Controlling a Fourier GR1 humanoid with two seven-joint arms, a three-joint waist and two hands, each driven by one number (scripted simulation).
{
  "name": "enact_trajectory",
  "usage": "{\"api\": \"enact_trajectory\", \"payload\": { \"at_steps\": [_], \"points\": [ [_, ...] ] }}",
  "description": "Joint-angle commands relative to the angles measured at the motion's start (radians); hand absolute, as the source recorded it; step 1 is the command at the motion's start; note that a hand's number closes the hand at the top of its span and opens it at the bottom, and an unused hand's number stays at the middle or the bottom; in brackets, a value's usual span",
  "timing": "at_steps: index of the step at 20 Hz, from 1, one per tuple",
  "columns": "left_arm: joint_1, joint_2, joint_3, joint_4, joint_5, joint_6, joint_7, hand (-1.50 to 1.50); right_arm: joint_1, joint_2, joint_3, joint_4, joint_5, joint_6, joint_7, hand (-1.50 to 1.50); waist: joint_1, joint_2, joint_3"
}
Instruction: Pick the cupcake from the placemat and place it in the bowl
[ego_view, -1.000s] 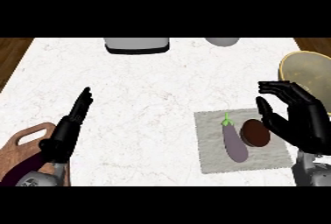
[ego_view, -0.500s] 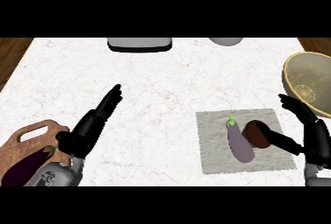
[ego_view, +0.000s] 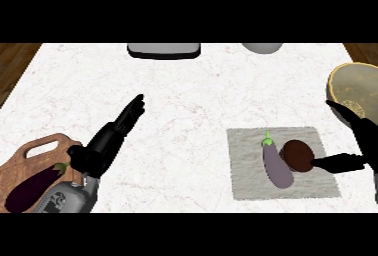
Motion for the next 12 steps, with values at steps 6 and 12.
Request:
{"api": "enact_trajectory", "payload": {
  "at_steps": [6, 12],
  "points": [
    [-0.015, -0.006, 0.017, -0.015, 0.004, -0.001, 0.029, 0.0, -0.17, -0.101, 0.07, -0.093, -0.241, 0.55, 0.496, -1.5, -0.001, -0.006, 0.0],
    [0.031, -0.027, 0.004, -0.019, -0.037, -0.007, -0.002, 0.0, -0.321, 0.016, 0.09, -0.053, -0.358, 0.637, 0.771, -1.5, -0.004, -0.002, 0.003]
  ]
}}
